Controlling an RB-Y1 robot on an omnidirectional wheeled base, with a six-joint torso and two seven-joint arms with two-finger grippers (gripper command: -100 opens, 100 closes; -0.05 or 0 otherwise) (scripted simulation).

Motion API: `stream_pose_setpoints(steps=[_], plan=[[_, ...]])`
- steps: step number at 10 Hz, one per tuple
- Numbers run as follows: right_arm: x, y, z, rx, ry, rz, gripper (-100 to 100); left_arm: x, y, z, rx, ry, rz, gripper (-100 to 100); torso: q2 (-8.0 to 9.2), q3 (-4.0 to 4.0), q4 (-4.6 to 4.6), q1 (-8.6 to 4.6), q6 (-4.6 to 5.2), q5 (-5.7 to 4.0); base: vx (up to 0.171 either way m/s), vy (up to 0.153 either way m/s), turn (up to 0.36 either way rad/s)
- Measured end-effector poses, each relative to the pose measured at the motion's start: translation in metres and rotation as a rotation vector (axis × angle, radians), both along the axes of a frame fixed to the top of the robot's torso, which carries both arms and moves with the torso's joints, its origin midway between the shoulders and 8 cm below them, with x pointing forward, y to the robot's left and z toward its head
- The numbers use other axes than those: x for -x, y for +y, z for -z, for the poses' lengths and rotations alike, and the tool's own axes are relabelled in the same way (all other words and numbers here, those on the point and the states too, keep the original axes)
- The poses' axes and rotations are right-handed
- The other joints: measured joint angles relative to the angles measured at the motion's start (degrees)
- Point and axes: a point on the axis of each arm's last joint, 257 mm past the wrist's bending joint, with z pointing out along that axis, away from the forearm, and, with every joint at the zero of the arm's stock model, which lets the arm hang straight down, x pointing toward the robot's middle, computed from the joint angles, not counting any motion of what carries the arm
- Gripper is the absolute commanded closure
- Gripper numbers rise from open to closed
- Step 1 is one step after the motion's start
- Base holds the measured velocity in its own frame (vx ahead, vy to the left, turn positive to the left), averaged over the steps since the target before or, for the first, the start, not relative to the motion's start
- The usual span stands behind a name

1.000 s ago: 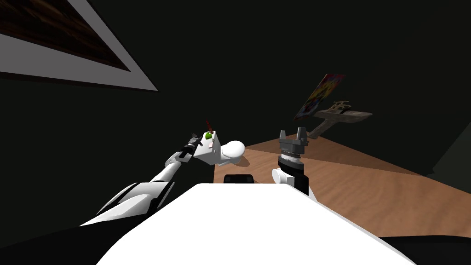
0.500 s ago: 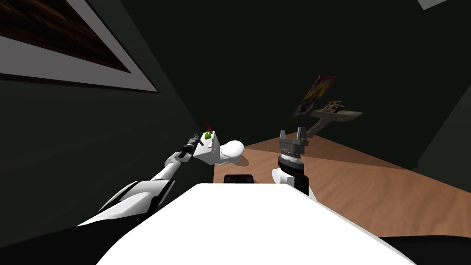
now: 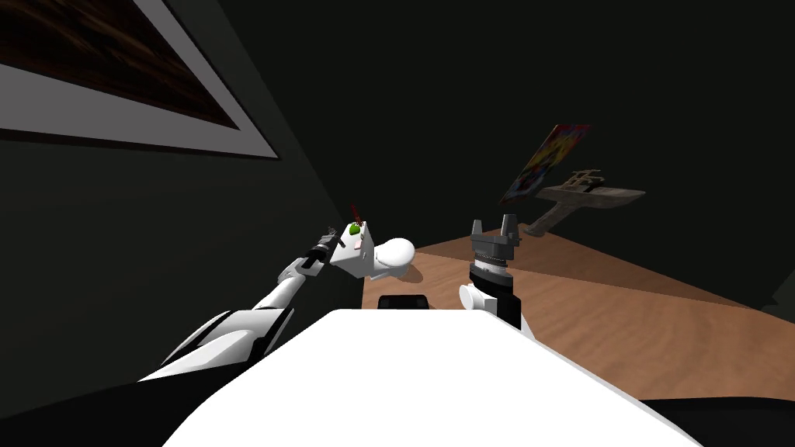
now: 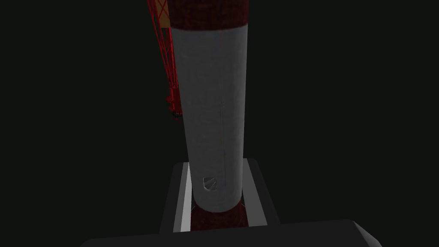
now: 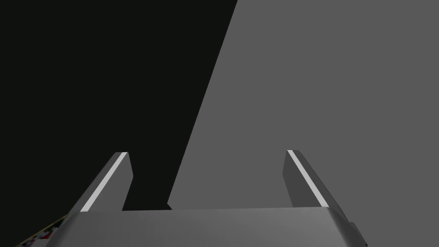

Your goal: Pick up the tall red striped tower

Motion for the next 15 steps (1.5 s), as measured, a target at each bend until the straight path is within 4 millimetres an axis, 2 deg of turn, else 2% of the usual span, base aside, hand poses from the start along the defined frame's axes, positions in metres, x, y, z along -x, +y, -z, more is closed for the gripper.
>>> stream_pose_setpoints(steps=[3,4,6,8,9,11,13,15], plan=[[0.000,0.000,0.000,0.000,0.000,0.000,0,0.007,-0.021,0.008,0.006,0.007,0.045,100,-0.10,-0.17,-0.24,0.18,-0.10,0.20,0.088,0.006,0.141],[0.000,0.000,0.000,0.000,0.000,0.000,0,0.007,-0.027,0.005,0.004,0.002,0.058,100,-0.03,-0.14,-0.24,0.21,0.02,0.20,0.073,0.025,0.213],[0.000,0.000,0.000,0.000,0.000,0.000,0,0.013,-0.042,0.014,0.008,0.019,0.090,100,-0.07,-0.26,-0.45,0.52,-0.29,0.38,0.069,0.010,0.106],[0.000,0.000,0.000,0.000,0.000,0.000,0,0.011,-0.053,0.007,0.005,0.005,0.110,100,0.04,-0.21,-0.43,0.49,-0.17,0.37,0.053,0.005,0.119],[0.000,0.000,0.000,0.000,0.000,0.000,0,0.015,-0.063,0.014,0.007,0.015,0.128,100,-0.10,-0.29,-0.49,0.56,-0.37,0.39,0.111,0.000,0.176],[0.000,0.000,0.000,0.000,0.000,0.000,0,0.019,-0.075,0.011,0.006,0.010,0.155,100,-0.09,-0.30,-0.49,0.58,-0.21,0.39,0.066,0.004,0.128],[0.000,0.000,0.000,0.000,0.000,0.000,0,0.025,-0.095,0.017,0.009,0.015,0.190,100,-0.14,-0.38,-0.62,0.71,-0.38,0.49,0.070,0.000,0.095],[0.000,0.000,0.000,0.000,0.000,0.000,0,0.026,-0.103,0.010,0.005,0.003,0.208,100,0.03,-0.29,-0.58,0.72,-0.31,0.48,0.048,0.004,0.124]])
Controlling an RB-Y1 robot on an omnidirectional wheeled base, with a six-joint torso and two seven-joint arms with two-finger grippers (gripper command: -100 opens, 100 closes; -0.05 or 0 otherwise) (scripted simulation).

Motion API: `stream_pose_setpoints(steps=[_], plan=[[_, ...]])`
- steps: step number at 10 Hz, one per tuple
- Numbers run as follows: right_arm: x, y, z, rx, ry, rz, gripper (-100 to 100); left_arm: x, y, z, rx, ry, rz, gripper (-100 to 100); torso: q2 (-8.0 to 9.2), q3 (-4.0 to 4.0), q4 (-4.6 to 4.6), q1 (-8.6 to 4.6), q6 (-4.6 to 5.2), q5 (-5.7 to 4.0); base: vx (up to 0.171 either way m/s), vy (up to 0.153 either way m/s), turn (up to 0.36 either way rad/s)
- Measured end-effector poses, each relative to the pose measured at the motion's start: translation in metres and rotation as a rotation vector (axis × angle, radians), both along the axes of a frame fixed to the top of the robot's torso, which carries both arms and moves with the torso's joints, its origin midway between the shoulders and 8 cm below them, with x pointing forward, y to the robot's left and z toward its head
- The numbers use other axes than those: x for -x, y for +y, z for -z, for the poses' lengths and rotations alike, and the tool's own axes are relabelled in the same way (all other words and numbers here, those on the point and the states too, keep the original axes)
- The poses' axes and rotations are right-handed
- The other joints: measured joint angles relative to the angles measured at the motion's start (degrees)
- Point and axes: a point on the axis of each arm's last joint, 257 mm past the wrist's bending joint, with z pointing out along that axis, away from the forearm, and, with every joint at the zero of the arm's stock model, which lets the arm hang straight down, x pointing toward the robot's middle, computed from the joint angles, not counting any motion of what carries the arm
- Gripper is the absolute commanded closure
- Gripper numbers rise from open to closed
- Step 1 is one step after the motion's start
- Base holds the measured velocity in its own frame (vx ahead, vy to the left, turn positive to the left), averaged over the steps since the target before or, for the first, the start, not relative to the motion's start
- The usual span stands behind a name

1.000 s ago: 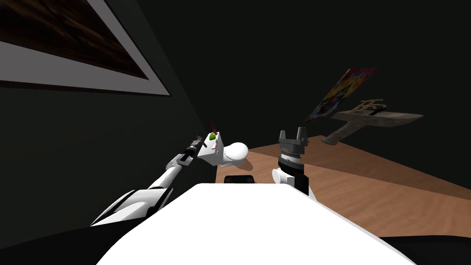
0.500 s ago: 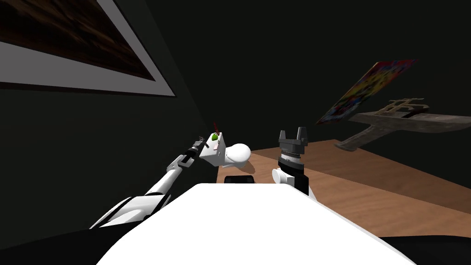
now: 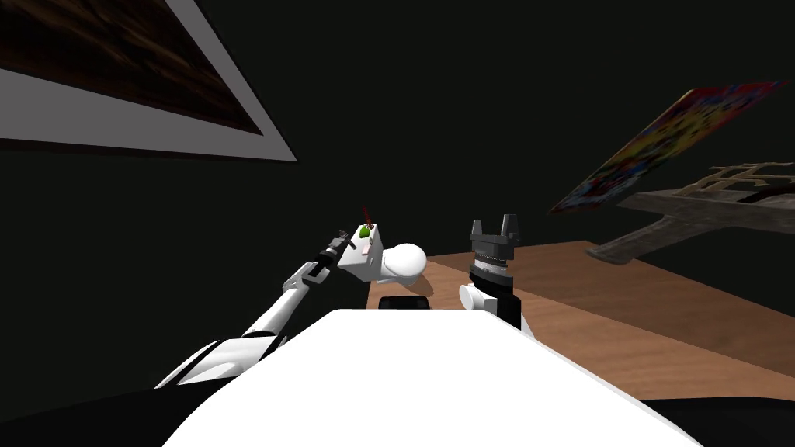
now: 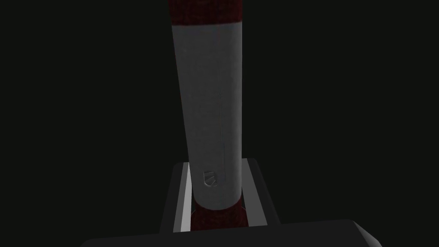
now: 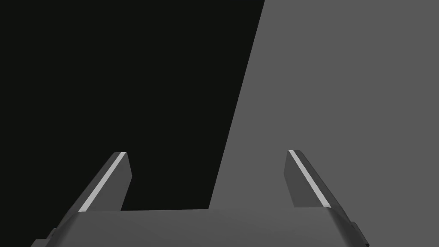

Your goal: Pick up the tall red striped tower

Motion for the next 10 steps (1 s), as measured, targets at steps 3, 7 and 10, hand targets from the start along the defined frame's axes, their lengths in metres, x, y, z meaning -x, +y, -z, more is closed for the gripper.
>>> stream_pose_setpoints(steps=[3,7,10], plan=[[0.000,0.000,0.000,0.000,0.000,0.000,0,0.013,-0.018,0.002,0.001,0.008,0.035,100,-0.10,-0.07,-0.06,0.09,-0.04,0.05,0.080,0.000,0.147],[0.000,0.000,0.000,0.000,0.000,0.000,0,0.032,-0.050,0.010,0.005,0.024,0.092,100,-0.39,-0.29,-0.20,0.16,-0.12,0.11,0.103,-0.013,0.152],[0.000,0.000,0.000,0.000,0.000,0.000,0,0.043,-0.073,0.006,0.005,0.019,0.130,100,-0.28,-0.22,-0.17,0.21,-0.14,0.10,0.073,-0.007,0.145]])
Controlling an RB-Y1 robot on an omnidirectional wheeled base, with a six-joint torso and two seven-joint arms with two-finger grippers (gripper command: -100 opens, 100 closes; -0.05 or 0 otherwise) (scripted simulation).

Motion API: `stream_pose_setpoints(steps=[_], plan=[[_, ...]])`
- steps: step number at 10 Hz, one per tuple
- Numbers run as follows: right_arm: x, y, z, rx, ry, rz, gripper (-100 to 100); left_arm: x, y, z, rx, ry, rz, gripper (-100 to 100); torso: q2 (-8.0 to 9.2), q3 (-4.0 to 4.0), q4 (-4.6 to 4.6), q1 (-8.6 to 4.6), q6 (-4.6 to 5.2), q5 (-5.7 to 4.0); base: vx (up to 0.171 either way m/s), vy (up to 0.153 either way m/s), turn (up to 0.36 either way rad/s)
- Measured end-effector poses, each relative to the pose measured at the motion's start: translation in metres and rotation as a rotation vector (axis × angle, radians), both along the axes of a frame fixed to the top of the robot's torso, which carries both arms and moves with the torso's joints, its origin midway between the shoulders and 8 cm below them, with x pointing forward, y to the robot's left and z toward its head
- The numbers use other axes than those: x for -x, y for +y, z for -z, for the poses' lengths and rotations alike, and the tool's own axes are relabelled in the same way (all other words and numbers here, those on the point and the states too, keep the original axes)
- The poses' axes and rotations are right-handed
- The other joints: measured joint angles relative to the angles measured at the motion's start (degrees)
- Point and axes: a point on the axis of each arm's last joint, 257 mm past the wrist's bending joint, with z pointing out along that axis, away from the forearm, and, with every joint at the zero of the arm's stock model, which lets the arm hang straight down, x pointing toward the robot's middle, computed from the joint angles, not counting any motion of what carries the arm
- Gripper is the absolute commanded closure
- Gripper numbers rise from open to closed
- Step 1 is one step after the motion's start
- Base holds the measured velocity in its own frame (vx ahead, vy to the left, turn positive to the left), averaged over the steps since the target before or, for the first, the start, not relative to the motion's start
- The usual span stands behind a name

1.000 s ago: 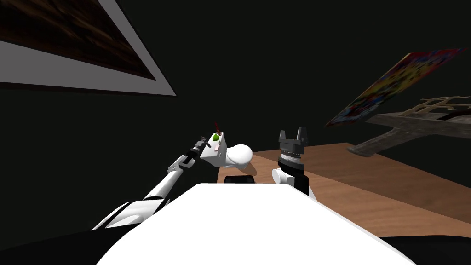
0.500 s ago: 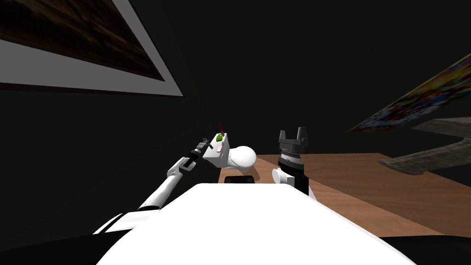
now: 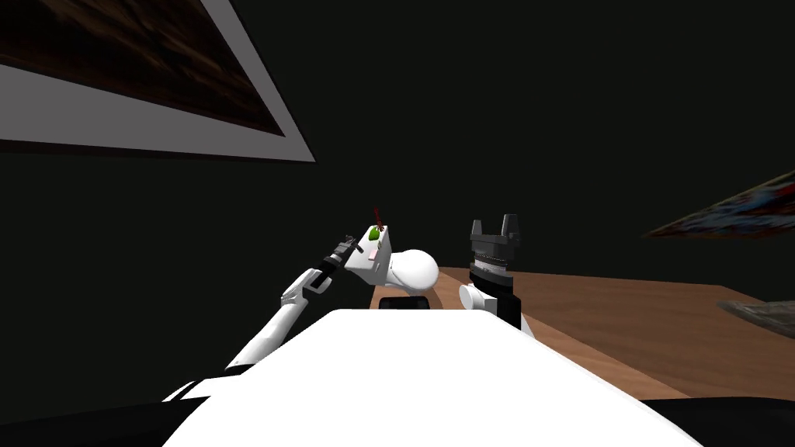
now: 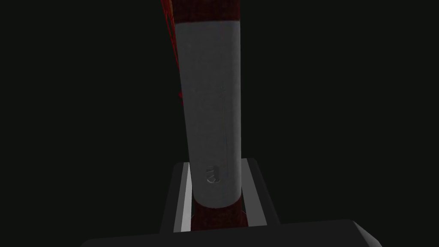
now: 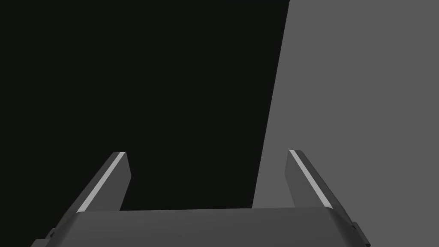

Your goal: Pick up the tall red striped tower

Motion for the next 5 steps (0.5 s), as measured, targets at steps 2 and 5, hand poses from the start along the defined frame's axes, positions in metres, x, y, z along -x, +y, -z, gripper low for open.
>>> stream_pose_setpoints(steps=[2,5], plan=[[0.000,0.000,0.000,0.000,0.000,0.000,0,0.007,-0.016,-0.005,0.000,-0.009,0.024,100,0.02,0.01,-0.01,-0.02,-0.11,-0.01,0.099,-0.015,0.229],[0.000,0.000,0.000,0.000,0.000,0.000,0,0.012,-0.028,-0.016,-0.001,-0.027,0.047,0,0.21,0.11,0.04,-0.02,0.04,-0.01,0.020,-0.007,-0.015]])
